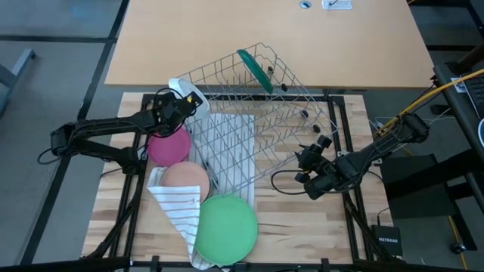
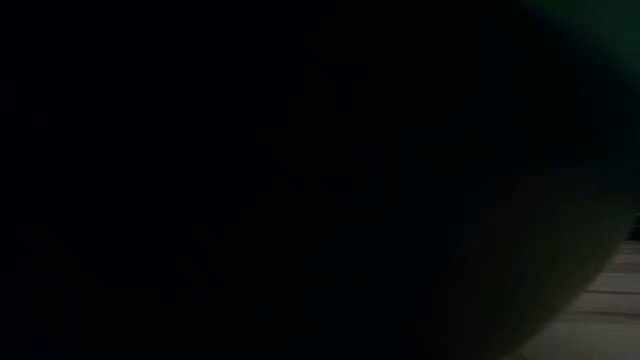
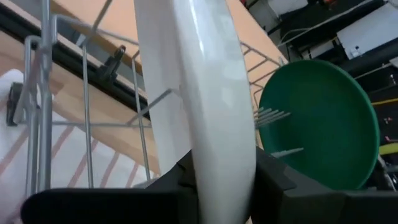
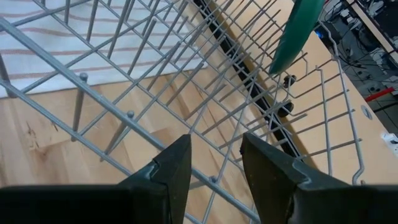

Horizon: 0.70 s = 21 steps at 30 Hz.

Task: Sort dishes
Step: Put the white plate in the dish rack

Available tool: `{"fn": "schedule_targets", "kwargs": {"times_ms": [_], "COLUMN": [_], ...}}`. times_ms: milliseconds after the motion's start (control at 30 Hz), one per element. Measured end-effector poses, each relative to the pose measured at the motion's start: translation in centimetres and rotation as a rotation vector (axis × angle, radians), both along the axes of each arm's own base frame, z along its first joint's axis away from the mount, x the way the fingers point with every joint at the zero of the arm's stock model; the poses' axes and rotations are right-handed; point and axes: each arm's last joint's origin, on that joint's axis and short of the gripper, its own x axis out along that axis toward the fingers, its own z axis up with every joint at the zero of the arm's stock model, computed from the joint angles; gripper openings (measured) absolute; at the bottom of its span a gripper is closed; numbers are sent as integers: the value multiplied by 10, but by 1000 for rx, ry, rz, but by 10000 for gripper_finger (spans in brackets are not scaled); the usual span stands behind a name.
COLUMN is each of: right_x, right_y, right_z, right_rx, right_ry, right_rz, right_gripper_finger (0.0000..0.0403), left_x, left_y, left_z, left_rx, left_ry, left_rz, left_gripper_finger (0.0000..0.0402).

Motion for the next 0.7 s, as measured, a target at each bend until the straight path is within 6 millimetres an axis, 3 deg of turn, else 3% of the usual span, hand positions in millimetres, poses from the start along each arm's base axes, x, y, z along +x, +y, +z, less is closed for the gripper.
{"fn": "schedule_targets", "kwargs": {"times_ms": [400, 700], "right_x": [0, 0], "right_y": [0, 0], "right_z": [0, 0], "right_rx": [3, 3], "right_ry": [-1, -1], "right_rz": [0, 1], "right_gripper_finger": [145, 145], "left_x": [3, 4], "left_y": [1, 0], "left_z": [1, -1], "left_rx": [46, 31], "left_ry": [97, 136], "left_rz": [-82, -149], "left_gripper_finger": [80, 138]}}
